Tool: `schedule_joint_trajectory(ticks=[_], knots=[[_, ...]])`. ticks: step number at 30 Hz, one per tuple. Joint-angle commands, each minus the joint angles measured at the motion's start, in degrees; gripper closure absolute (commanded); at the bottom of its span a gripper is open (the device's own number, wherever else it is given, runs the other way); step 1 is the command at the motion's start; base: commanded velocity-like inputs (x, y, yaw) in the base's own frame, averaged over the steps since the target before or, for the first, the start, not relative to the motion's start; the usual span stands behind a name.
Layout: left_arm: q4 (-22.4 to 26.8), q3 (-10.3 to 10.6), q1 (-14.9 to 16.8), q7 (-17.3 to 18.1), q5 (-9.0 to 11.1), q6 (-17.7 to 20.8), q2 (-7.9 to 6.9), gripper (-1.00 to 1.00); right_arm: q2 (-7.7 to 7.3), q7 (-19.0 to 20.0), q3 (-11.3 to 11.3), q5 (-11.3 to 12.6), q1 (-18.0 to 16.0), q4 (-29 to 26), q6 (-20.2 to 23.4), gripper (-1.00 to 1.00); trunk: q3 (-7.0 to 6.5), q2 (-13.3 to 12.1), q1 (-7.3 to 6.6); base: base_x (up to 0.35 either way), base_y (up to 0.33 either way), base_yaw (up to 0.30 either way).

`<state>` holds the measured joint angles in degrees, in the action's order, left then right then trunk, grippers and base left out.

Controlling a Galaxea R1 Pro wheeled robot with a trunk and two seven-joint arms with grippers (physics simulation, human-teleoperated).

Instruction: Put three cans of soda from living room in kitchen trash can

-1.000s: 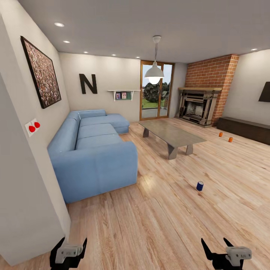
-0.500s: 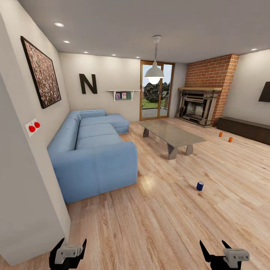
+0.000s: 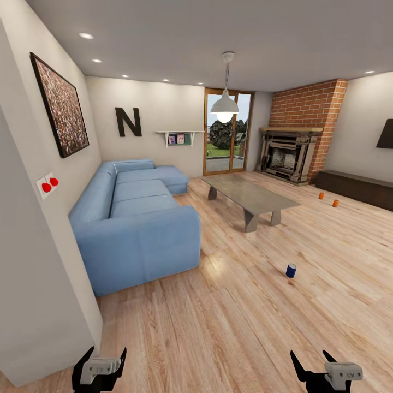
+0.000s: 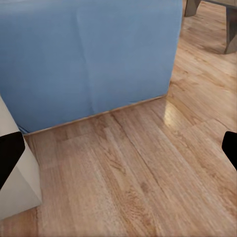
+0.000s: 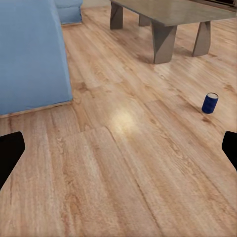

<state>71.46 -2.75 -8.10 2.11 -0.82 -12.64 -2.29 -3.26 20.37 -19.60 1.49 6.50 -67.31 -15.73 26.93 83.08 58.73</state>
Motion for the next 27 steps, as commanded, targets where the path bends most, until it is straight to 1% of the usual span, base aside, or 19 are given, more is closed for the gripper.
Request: schedule_joint_trajectory(ticks=[1,5,8,13,22,27], knots=[[0.00,-0.03,0.01,0.00,-0.02,-0.01,0.00,-1.00,0.00,0.00,0.00,0.00,0.00,-0.01,0.00,-1.00,0.00,0.00,0.00,0.000,0.000,0.000],[-0.05,-0.10,0.01,0.00,-0.08,0.03,0.00,-1.00,0.20,-0.01,0.17,0.04,0.00,-0.01,0.00,-1.00,0.00,0.00,0.00,0.000,0.000,0.000],[-0.07,-0.13,0.01,-0.02,-0.10,0.03,0.00,-1.00,0.99,-0.01,1.41,0.02,0.00,0.02,0.00,-1.00,0.00,0.00,0.00,0.000,0.000,0.000],[-0.06,-0.15,0.02,-0.01,-0.07,0.00,0.00,-1.00,1.45,-0.05,2.30,0.10,0.00,0.12,0.00,-1.00,0.00,0.00,0.00,0.000,0.000,0.000],[-0.09,-0.22,0.02,0.00,-0.06,0.00,0.00,-1.00,1.66,-0.06,2.64,0.13,0.00,0.16,0.00,-1.00,0.00,0.00,0.00,0.000,0.000,0.000],[-0.05,-0.23,0.02,0.00,-0.06,0.00,0.00,-1.00,1.67,-0.09,2.65,0.07,-0.07,0.16,0.01,-1.00,0.00,0.00,0.00,0.000,0.000,-0.128]])
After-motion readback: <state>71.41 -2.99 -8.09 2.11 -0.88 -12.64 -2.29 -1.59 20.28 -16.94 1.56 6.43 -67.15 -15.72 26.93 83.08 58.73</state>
